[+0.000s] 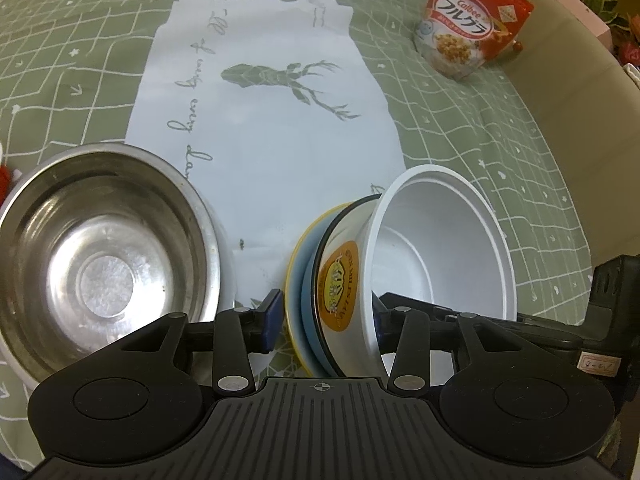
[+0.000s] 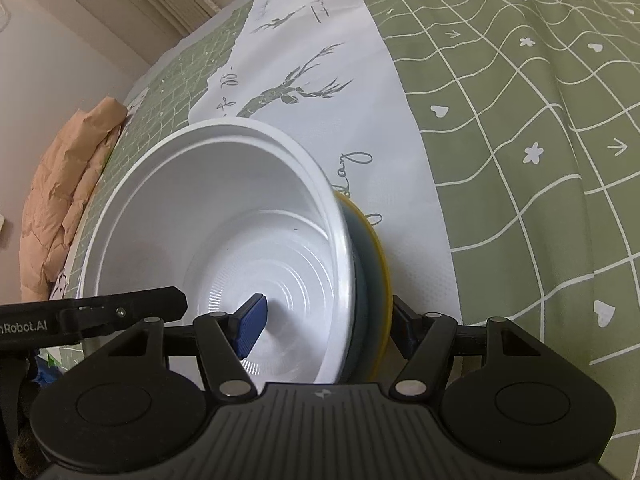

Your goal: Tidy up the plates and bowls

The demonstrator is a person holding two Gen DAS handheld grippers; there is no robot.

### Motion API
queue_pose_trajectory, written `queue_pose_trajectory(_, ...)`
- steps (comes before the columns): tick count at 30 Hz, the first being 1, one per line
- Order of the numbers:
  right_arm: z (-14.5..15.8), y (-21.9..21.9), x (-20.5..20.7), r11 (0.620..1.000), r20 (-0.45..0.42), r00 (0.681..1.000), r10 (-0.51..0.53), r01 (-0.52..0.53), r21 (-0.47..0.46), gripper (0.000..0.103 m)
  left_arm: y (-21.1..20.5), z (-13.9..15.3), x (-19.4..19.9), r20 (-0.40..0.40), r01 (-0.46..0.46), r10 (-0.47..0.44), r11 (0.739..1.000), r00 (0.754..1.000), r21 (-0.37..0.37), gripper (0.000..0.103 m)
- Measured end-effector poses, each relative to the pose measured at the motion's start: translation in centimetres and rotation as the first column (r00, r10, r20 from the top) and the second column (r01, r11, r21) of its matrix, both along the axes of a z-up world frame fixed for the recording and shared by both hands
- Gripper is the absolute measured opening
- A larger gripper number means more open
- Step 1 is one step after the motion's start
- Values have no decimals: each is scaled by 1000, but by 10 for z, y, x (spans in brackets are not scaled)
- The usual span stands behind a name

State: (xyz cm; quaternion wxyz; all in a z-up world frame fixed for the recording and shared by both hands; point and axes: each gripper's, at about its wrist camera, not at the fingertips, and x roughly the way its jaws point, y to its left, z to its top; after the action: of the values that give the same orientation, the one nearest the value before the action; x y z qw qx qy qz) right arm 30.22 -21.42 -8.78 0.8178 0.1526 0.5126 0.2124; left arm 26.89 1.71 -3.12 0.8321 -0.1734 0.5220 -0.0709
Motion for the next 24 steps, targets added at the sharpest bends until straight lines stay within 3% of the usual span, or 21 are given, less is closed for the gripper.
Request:
queue_pose_trajectory(14,0,0,1,1000,-3,1000,0,0,-7,66,-17,-3,3,16,54,-56,993,998,104,48)
queue_pose_trajectory(24,0,3,2,1000,-4,1000,19,-19,-8,66,-21,-12,10,-9,71,-70,991,997,116,49)
